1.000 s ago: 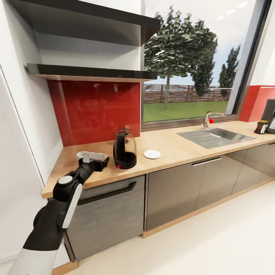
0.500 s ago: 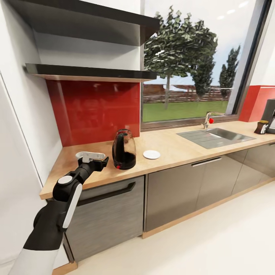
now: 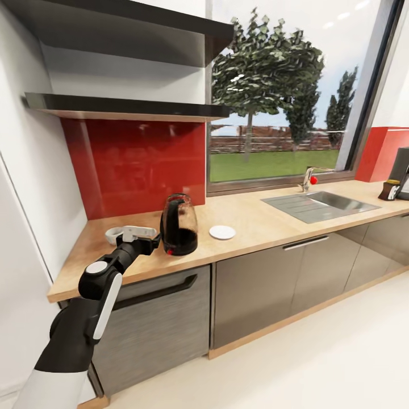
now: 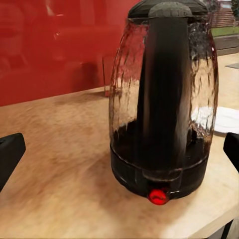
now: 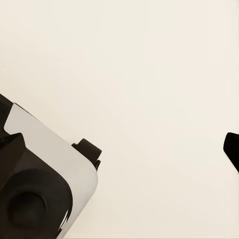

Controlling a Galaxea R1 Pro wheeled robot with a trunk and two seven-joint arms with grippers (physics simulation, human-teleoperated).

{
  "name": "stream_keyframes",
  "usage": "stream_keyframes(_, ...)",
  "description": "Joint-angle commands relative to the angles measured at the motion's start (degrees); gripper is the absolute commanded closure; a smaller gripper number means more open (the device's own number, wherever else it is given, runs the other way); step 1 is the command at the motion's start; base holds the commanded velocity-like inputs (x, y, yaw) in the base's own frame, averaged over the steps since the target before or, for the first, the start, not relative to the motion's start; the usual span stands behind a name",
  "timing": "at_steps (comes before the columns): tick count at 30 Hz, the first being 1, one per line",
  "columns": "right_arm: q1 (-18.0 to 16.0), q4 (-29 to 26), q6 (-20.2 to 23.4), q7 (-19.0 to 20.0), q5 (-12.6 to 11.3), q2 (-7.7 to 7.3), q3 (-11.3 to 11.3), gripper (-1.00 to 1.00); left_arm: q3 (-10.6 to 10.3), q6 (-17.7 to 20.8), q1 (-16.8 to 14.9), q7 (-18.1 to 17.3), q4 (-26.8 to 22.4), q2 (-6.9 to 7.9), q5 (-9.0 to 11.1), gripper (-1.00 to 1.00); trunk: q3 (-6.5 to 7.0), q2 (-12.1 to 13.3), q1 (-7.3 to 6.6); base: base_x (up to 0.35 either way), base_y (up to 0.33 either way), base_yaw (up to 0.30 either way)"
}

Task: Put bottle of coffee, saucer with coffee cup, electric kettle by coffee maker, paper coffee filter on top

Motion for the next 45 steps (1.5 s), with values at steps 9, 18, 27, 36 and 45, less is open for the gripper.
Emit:
stream_keyframes(9,0.0,0.0,-0.1,0.4,0.1,-0.01,-0.5,-1.0,-0.1,0.4,0.0,-0.1,-0.1,-0.01,0.1,-1.0,-0.07,0.0,0.0,0.049,-0.03,0.0)
stream_keyframes(18,0.0,0.0,-0.1,0.4,0.1,-0.01,-0.5,-1.0,-0.1,0.3,0.0,-0.2,-0.2,-0.04,0.1,-1.0,-0.07,0.0,0.0,0.06,-0.036,0.0)
stream_keyframes(27,0.0,0.0,-0.1,0.4,0.1,-0.01,-0.5,-1.0,-0.1,0.4,0.0,-0.2,-0.2,-0.05,0.1,-1.0,-0.07,0.0,0.0,0.047,-0.028,0.0)
stream_keyframes(36,0.0,0.0,-0.1,0.4,0.1,-0.01,-0.5,-1.0,0.0,0.4,0.0,-0.2,-0.2,-0.04,0.1,-1.0,-0.07,0.0,0.0,0.1,-0.001,0.0)
stream_keyframes(45,0.0,0.0,-0.1,0.4,0.1,-0.01,-0.5,-1.0,0.0,0.4,0.0,-0.2,-0.2,-0.01,0.1,-1.0,-0.07,0.0,0.0,0.082,-0.055,0.0)
